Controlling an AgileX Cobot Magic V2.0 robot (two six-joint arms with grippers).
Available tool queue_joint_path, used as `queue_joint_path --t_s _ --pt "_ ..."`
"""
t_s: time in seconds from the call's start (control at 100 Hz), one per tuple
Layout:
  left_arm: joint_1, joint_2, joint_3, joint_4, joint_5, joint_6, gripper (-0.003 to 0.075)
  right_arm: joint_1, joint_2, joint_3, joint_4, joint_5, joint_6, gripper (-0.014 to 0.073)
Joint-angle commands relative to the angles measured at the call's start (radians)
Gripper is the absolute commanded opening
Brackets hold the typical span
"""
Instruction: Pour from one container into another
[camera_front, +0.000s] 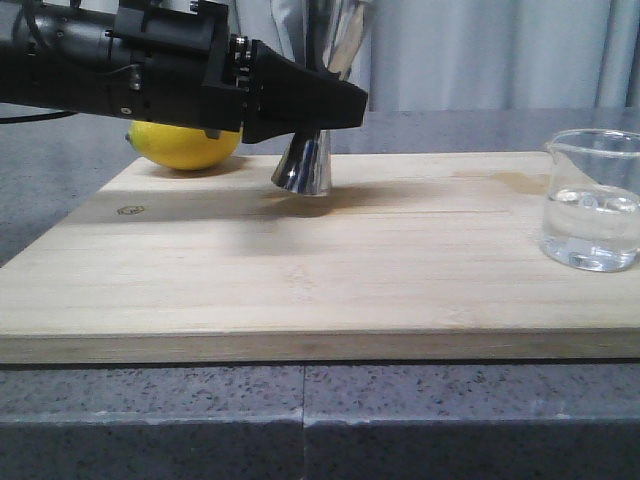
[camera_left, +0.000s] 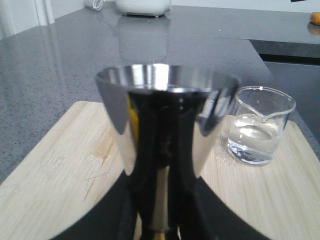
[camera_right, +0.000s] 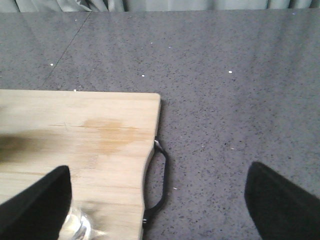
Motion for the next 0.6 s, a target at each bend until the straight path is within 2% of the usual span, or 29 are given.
queue_joint_path --t_s 0.0,0.41,0.59 --pt "-0.010 -0.043 -0.028 -0.079 0.117 -0.004 -0.0019 0.024 0.018 -0.038 0.025 -0.070 -0.019 0.0638" --pt "-0.010 -0.043 -0.028 -0.079 0.108 -0.004 -0.0019 0.204 0.076 -0.038 0.029 -0.061 -0.028 0.0638" --pt "-0.010 -0.043 -0.028 -0.079 0.108 -0.004 -0.0019 0.267 0.076 -0.036 0.029 -0.069 -0.085 0.0638"
